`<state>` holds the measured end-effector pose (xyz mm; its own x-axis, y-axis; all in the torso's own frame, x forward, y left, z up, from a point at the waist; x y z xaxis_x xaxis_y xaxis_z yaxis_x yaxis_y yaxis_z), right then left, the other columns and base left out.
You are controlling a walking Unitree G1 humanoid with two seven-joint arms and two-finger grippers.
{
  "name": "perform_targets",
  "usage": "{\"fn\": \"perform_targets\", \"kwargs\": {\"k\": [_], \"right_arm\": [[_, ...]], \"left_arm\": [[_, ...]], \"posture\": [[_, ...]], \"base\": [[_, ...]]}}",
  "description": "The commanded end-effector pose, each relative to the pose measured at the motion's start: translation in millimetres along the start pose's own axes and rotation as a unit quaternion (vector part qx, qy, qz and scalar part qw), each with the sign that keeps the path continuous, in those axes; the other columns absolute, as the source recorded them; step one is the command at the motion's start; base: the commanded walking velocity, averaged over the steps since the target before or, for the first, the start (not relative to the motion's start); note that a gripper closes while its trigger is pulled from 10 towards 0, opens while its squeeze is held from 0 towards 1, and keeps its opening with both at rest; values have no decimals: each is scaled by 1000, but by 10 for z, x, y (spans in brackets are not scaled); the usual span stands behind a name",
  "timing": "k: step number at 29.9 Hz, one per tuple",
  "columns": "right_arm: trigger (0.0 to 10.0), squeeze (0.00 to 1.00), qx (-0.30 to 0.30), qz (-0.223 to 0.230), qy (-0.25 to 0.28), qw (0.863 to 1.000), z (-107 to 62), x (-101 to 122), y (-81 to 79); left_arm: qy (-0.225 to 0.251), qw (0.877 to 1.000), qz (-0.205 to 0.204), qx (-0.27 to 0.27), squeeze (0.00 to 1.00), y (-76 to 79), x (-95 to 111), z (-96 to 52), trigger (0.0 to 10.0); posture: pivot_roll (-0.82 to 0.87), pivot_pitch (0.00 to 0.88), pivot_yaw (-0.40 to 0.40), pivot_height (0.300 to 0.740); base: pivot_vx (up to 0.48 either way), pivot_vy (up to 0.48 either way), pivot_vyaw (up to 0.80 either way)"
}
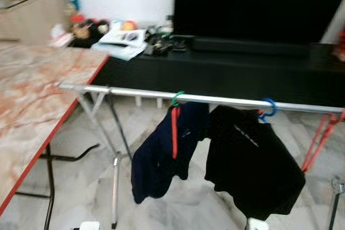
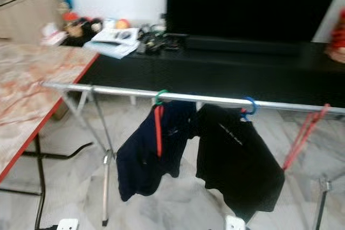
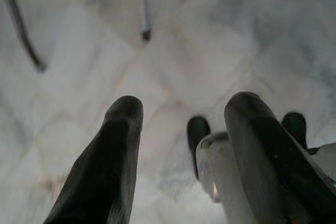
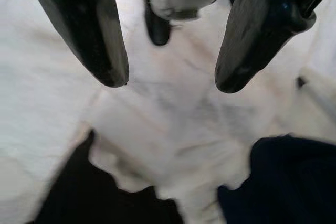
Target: Hang hanger
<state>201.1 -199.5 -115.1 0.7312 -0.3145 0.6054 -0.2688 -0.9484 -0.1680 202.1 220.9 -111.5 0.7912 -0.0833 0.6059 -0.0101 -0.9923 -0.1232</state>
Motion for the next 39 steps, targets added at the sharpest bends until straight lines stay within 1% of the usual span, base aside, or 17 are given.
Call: {"fn": "perform_targets", "kwargs": {"k": [1,6,8,11,12,21,23,24,26,31,33,34,35,36,37,38,39], "right_arm": [[10000,0,4,1,-4,1000,3,-24,-42],[10000,0,9,4,12,1000,7,28,-63],[10000,0,16,4,23,1000,19,99,-90],[10000,0,17,9,30,999,29,153,-104],[10000,0,18,5,28,999,32,154,-110],[10000,0,25,4,38,999,36,190,-145],[10000,0,28,4,57,998,42,290,-163],[10000,0,28,4,57,998,42,290,-163],[10000,0,27,10,93,995,48,470,-174],[10000,0,29,7,131,991,48,689,-207],[10000,0,28,12,157,987,39,825,-210],[10000,0,28,12,157,987,39,825,-210],[10000,0,21,15,177,984,28,934,-190],[10000,0,12,18,186,982,22,985,-161],[10000,0,12,18,186,982,22,985,-161],[10000,0,-14,26,196,980,12,1054,-78],[10000,0,-14,26,196,980,12,1054,-78]], "left_arm": [[-9,1000,7,0,0,-14,-61,-13,10000],[-6,1000,3,-1,0,-13,-35,-8,10000],[-6,1000,4,-2,0,-12,-36,-8,10000],[-5,1000,7,-2,0,-11,-30,-7,10000],[-3,1000,17,-2,0,-11,-21,-6,10000],[-3,1000,15,-2,0,22,-12,-1,10000],[-2,1000,13,-2,0,28,-11,0,10000],[-2,1000,13,-2,0,28,-11,0,10000],[1,1000,11,-2,0,36,0,1,10000],[0,1000,10,-2,0,33,-10,-2,10000],[0,1000,9,-2,0,30,-15,-4,10000],[0,1000,9,-2,0,30,-15,-4,10000],[-1,1000,9,-2,0,30,-21,-5,10000],[-1,1000,8,-2,0,30,-24,-5,10000],[-1,1000,8,-2,0,30,-24,-5,10000],[-2,1000,8,-2,0,29,-29,-6,10000],[-2,1000,8,-2,0,29,-29,-6,10000]], "posture": [[-1,0,-3,740],[-1,0,-3,740],[-3,0,-2,740],[-4,0,-2,740],[-4,0,-2,740],[-1,1,-3,740],[-3,2,-2,740],[-3,2,-2,740],[-1,3,-3,740],[-1,5,-3,740],[-1,6,-3,740],[-1,6,-3,740],[-1,6,-3,740],[1,8,-3,740],[1,8,-3,740],[1,8,-3,740],[1,8,-3,740]], "base": [[0,-356,-788],[0,0,-330],[0,0,0],[0,0,0],[0,0,0],[0,-269,0],[0,0,0],[0,0,0],[0,0,0],[0,0,0],[0,0,0],[0,0,0],[0,0,0],[0,0,0],[0,0,0],[0,0,0],[0,0,0]]}}
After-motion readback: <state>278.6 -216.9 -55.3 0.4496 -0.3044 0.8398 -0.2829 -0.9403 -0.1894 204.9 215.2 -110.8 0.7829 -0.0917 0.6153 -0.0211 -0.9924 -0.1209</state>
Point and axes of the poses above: a point about 5 cm out from each wrist's last joint towards the gripper, its own z axis pointing out of the wrist towards the gripper, its own x axis along the axis of the wrist's last joint, y = z × x, the point moved 4 cm from there along z, pointing out of the wrist towards the gripper, and after that the axes turned 6 degrees about z, right-handed, at the moved point
